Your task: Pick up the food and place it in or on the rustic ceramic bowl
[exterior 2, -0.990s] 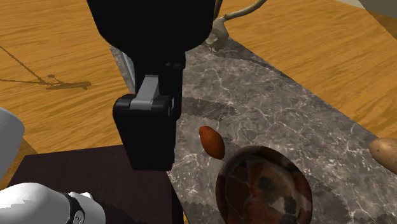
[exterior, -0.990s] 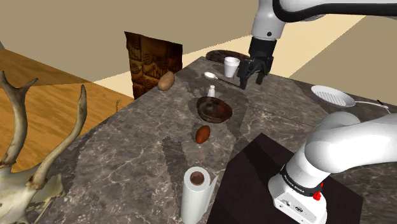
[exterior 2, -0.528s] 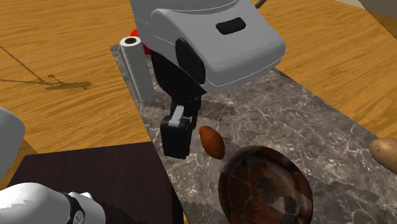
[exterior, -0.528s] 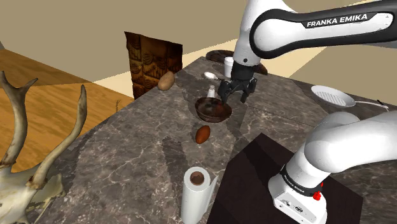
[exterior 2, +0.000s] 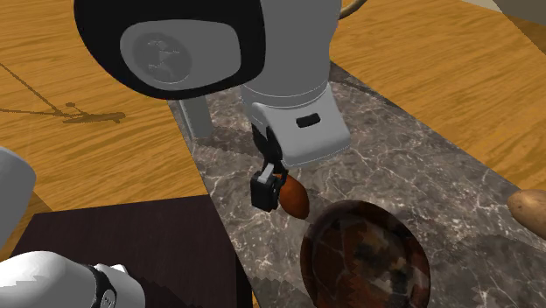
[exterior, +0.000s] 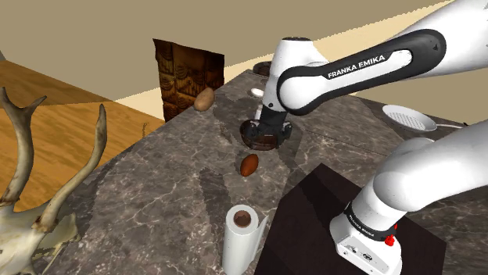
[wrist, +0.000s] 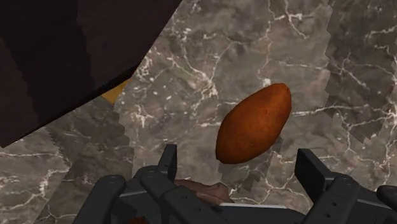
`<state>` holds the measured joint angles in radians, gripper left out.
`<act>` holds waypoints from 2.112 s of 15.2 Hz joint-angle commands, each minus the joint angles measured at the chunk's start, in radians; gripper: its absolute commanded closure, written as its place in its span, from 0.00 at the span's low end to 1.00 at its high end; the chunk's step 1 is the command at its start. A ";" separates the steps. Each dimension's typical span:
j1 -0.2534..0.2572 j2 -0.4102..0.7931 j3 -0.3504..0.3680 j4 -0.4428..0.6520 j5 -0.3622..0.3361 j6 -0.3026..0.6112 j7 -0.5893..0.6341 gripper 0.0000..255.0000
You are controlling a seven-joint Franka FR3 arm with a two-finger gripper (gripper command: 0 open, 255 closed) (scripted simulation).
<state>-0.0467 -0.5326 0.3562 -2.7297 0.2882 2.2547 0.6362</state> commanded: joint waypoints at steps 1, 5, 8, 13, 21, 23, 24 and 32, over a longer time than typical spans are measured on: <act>-0.013 0.070 0.040 -0.010 0.014 0.102 0.067 0.00; -0.041 0.191 0.097 -0.003 0.007 0.238 0.158 0.00; -0.047 0.238 0.110 -0.013 0.000 0.294 0.165 0.00; -0.057 0.298 0.125 -0.021 -0.016 0.361 0.177 0.00; -0.057 0.298 0.125 -0.021 -0.016 0.361 0.178 1.00; -0.057 0.298 0.125 -0.021 -0.015 0.360 0.178 1.00; -0.057 0.298 0.125 -0.021 -0.015 0.360 0.177 1.00; -0.050 0.252 0.114 -0.010 -0.005 0.305 0.170 1.00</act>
<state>-0.0983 -0.2684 0.4739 -2.7427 0.2807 2.5748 0.8092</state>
